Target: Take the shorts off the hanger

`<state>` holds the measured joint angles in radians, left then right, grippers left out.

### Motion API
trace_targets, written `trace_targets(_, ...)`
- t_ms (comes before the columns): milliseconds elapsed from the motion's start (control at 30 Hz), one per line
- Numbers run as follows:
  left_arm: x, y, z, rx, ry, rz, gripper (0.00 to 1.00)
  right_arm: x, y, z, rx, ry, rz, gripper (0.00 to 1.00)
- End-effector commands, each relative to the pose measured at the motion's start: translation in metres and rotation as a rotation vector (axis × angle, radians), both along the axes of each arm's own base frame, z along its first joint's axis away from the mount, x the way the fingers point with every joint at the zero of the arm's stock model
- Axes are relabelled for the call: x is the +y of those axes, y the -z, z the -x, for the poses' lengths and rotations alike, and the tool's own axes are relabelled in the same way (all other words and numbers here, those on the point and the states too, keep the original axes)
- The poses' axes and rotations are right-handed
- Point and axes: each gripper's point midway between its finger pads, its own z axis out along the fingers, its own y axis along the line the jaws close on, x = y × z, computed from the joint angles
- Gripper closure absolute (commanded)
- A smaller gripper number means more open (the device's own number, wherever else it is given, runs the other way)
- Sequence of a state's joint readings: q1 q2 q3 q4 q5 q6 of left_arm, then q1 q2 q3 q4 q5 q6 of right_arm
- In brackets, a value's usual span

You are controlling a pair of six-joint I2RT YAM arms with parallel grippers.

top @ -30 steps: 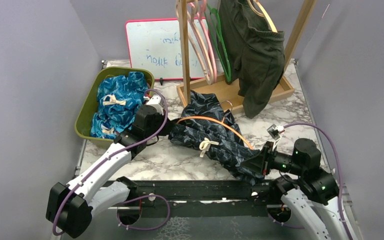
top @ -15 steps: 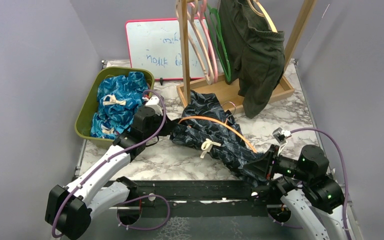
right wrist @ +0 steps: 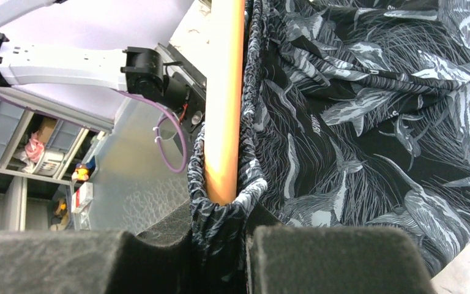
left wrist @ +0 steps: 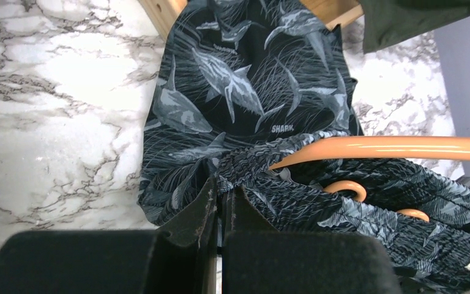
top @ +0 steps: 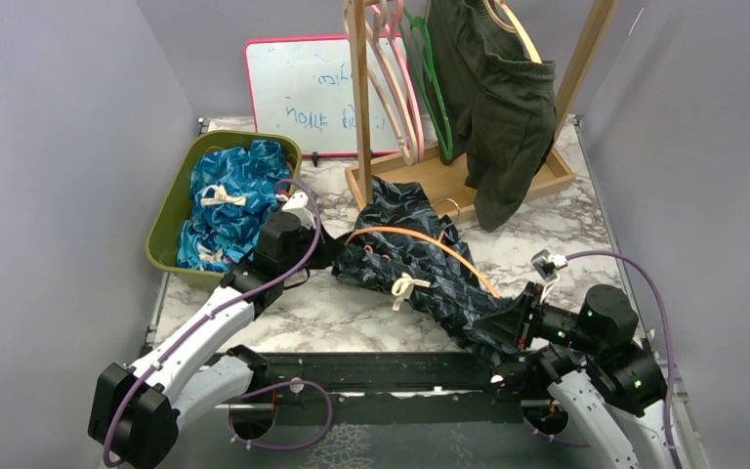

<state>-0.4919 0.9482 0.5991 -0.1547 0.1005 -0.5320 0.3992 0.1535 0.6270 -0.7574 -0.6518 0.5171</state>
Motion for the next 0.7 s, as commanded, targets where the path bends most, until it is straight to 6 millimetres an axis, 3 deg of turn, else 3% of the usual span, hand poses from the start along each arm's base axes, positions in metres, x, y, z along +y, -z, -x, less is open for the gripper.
trace_targets(0, 0.042, 0.035, -0.006, 0.065, -0.182, -0.141, 1.0, -0.004, -0.077, -0.006, -0.362, 0.048, -0.143, 0.98)
trace_targets(200, 0.046, 0.034, -0.019, 0.08, -0.185, -0.148, 1.0, -0.008, -0.079, 0.002, -0.407, 0.046, -0.157, 0.98)
trace_targets(433, 0.05, 0.019, -0.036, 0.102, -0.134, -0.079, 1.0, -0.006, -0.078, 0.008, -0.457, 0.002, -0.142, 0.98)
trace_targets(667, 0.029, 0.02, -0.02, 0.138, 0.007, 0.001, 1.0, -0.011, -0.068, -0.01, -0.427, 0.079, -0.099, 0.98)
